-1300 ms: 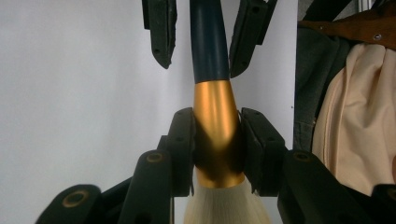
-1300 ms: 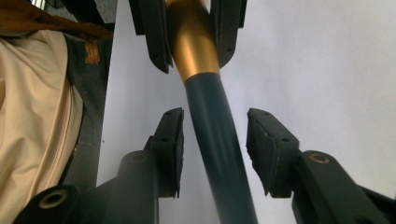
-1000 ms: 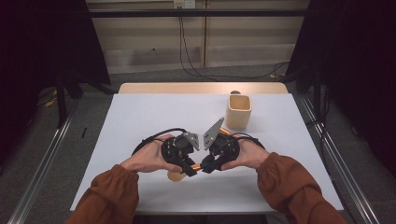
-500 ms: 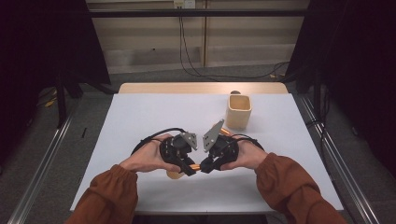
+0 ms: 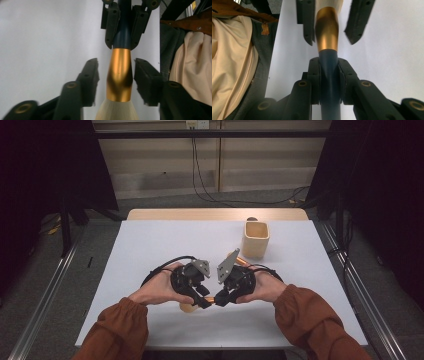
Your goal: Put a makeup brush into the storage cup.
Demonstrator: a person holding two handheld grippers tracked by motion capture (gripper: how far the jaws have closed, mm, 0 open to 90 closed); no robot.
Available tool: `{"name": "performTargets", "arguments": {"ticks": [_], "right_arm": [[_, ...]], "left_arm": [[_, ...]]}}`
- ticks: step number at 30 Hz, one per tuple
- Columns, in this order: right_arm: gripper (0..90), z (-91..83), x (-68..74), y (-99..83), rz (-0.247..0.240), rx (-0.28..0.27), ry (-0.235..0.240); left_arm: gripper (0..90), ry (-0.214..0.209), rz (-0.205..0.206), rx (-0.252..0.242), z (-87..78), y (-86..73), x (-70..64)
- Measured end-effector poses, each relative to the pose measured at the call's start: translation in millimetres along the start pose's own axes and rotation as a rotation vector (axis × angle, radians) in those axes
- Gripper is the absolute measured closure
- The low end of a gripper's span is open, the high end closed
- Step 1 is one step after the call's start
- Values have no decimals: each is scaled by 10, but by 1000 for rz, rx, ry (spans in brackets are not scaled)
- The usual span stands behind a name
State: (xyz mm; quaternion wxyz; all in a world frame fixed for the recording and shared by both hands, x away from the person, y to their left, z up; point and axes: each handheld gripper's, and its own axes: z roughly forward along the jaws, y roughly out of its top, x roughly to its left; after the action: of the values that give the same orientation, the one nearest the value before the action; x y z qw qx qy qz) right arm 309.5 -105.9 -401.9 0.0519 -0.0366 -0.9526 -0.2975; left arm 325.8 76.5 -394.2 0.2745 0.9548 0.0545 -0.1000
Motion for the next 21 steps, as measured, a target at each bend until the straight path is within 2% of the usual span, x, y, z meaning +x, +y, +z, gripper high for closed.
{"name": "performTargets", "arguments": {"ticks": [5,8,10,12,13,16,21], "right_arm": [[757,-17,-20,-27,18,-5,-21],[757,-28,-43,-73,50,-6,-20],[757,-34,-56,-103,55,-18,-28],[757,-40,-63,-121,61,-25,-27],[756,-48,-65,-139,76,-27,-32],[757,-62,-81,-194,100,-32,-38],[756,-89,-92,-281,148,-51,-57]], "left_arm": [[375,30,-36,-53,-54,-67,18],[287,56,-55,-82,-68,-124,33],[242,71,-62,-108,-72,-170,47],[220,82,-87,-126,-67,-215,53],[201,94,-85,-129,-68,-240,60],[162,90,-100,-142,-74,-294,60],[68,134,-145,-170,-101,-365,67]]}}
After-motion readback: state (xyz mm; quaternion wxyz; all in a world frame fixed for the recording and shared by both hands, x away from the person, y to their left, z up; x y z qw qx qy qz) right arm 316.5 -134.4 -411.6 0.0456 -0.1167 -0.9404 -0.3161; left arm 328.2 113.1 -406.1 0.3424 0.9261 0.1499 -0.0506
